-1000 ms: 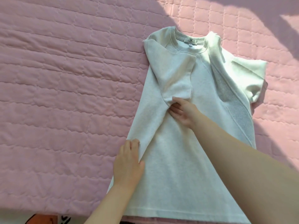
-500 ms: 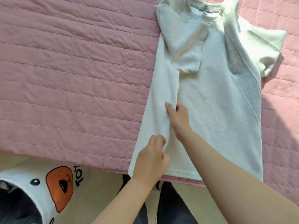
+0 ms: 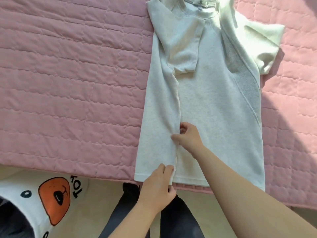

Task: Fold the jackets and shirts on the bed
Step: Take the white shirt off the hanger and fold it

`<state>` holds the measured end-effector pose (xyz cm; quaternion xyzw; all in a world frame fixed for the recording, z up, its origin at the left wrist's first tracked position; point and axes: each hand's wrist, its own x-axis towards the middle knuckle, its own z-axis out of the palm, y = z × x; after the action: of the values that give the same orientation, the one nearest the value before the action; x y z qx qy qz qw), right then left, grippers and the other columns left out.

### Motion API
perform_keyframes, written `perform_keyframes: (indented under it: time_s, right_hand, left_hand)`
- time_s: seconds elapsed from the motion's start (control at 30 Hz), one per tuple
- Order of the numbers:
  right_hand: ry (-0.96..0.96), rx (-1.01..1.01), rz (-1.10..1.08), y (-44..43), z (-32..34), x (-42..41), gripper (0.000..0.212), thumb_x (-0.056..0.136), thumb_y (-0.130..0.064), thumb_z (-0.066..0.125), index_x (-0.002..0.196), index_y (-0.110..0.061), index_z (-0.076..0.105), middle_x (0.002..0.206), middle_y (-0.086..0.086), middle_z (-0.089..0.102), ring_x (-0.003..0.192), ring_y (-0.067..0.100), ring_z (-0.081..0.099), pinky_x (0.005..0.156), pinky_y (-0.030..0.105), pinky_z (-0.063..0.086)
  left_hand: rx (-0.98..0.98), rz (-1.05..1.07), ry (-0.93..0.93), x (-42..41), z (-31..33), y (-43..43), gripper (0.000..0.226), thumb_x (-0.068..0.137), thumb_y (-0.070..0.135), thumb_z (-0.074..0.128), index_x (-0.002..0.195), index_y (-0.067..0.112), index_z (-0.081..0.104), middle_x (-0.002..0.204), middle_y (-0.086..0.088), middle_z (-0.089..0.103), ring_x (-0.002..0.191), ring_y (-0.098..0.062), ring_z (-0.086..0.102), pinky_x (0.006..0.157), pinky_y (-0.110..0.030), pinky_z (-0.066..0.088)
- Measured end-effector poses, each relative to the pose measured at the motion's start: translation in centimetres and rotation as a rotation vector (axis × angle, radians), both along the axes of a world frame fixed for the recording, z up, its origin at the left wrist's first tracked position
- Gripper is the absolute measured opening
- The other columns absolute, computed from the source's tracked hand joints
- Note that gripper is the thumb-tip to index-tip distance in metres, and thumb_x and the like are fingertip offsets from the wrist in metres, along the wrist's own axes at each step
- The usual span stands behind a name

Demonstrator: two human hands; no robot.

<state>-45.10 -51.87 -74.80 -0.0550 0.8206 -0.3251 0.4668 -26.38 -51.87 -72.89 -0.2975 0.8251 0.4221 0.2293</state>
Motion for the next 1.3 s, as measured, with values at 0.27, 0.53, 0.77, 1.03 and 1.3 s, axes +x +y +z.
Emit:
perform_keyframes:
  time_s: [0.27,0.53,0.77,1.03,1.3]
  right_hand:
    - [-0.262,-0.042,-0.281,-3.0,0.1,-4.5,0.049,0.080,-0.034,0.069,0.105,0.008,0.063,0.105,0.019,0.070,0.098,0.030,0.069,0.094,0.046,0.053]
    - [-0.269,-0.277,-0.567,-10.5,-0.7,-14.1,0.024,0.084,-0.019,0.071,0.103,-0.006,0.064,0.102,0.007,0.070,0.094,0.014,0.068,0.084,0.025,0.053]
    - [-0.250,-0.294,-0.466,-16.1,-1.0,-21.7,0.043,0.072,-0.032,0.082,0.106,-0.010,0.070,0.112,0.005,0.068,0.102,0.020,0.065,0.091,0.039,0.054]
    - [0.521,-0.278,-0.566,-18.6,-1.6,-27.7,0.011,0.083,-0.016,0.065,0.092,-0.012,0.061,0.085,-0.002,0.061,0.077,0.011,0.056,0.074,0.025,0.048]
    - [1.051,-0.188,0.173,-21.2,-2.2,-27.0,0.056,0.081,-0.013,0.058,0.135,-0.012,0.044,0.137,0.009,0.045,0.130,0.026,0.040,0.108,0.031,0.023]
  left_hand:
    - [-0.049,0.227,0.011,-4.0,0.8,-6.2,0.022,0.096,0.028,0.047,0.117,0.033,0.053,0.099,0.016,0.055,0.091,-0.003,0.055,0.082,-0.028,0.050]
    - [-0.250,0.215,0.247,-13.5,-4.1,-17.9,0.060,0.093,0.022,0.059,0.146,0.013,0.033,0.156,-0.004,0.023,0.142,-0.019,0.024,0.117,-0.033,0.023]
    - [-0.336,-0.085,0.251,-21.1,-5.4,-26.3,0.108,0.076,0.047,0.074,0.154,0.019,0.005,0.162,0.005,-0.004,0.148,-0.010,-0.004,0.121,-0.033,0.002]
    - [-0.343,-0.196,0.167,-25.0,-6.0,-32.1,0.148,0.046,0.071,0.079,0.153,0.024,-0.012,0.159,0.002,-0.023,0.147,-0.015,-0.017,0.119,-0.040,0.000]
    - [-0.347,-0.182,0.135,-25.5,-8.0,-32.4,0.153,0.042,0.083,0.070,0.146,0.031,-0.030,0.154,0.002,-0.035,0.143,-0.014,-0.028,0.118,-0.037,-0.011]
